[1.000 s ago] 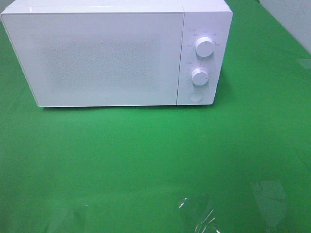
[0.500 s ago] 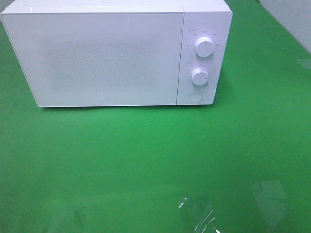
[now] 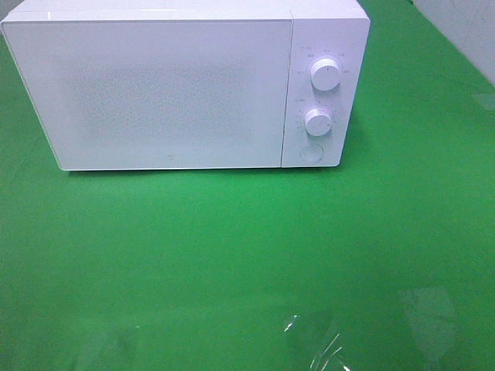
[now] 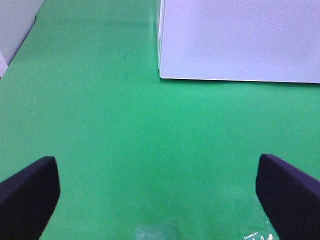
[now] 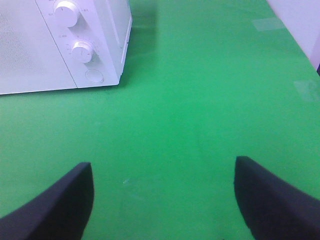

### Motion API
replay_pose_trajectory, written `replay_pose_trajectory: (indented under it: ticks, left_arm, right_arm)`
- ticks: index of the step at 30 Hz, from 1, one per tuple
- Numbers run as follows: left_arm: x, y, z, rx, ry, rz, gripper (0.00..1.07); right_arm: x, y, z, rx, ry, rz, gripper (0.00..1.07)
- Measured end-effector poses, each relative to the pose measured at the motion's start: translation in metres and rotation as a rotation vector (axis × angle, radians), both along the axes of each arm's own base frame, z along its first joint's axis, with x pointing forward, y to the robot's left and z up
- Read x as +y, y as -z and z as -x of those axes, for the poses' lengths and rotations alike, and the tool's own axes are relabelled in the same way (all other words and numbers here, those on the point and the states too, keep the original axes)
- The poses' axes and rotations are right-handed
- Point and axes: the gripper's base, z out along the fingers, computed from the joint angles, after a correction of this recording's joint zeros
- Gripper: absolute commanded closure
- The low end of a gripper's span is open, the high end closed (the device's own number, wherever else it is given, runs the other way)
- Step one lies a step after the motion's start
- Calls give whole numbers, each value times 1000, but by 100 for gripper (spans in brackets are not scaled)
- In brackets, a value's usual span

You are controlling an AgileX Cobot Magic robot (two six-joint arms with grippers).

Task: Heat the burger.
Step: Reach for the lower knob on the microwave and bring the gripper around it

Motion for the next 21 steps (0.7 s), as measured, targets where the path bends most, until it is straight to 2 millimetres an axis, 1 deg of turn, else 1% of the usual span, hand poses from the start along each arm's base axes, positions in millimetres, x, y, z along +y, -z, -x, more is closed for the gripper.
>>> replay_pose_trajectory:
  ticks: [21]
  left_arm:
    - [0,0,0,0,0,1,8]
  right_arm:
    - [0,0,0,0,0,0,32]
